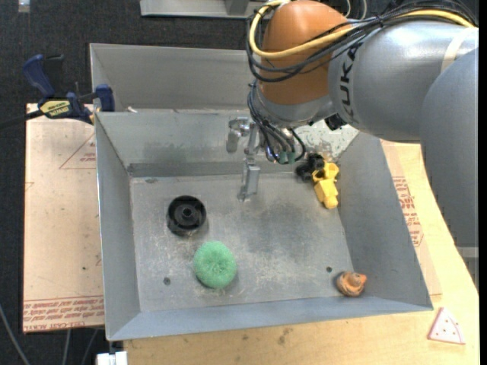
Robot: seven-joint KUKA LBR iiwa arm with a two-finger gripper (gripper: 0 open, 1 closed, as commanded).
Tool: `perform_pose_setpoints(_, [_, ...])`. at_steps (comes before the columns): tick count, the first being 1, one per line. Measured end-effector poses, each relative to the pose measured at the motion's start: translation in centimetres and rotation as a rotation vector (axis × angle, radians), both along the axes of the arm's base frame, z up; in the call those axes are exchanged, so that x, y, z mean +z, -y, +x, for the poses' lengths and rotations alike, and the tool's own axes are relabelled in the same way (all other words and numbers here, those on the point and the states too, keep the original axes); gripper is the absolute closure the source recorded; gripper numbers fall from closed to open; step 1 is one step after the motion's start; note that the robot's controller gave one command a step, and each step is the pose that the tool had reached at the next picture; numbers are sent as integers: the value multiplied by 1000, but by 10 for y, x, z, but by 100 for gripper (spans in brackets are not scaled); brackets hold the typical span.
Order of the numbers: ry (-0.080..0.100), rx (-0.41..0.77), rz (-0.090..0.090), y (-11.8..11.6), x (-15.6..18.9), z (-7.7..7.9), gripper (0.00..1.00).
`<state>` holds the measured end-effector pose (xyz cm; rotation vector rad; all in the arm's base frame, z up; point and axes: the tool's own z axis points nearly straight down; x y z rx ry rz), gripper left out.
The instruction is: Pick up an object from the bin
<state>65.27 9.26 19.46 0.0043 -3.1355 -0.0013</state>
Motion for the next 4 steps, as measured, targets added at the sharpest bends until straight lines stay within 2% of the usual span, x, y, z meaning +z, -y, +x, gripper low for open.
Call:
perform_pose_setpoints(1, [8, -1, 1, 0, 5, 1, 0])
perform_pose_setpoints(2, [15, -39, 1, -44, -45, -2, 0])
perform_pose_setpoints(3, [10, -43, 2, -62, -68, -7, 0])
perform_pose_setpoints(4, [3, -1, 1, -67, -81, -10, 0])
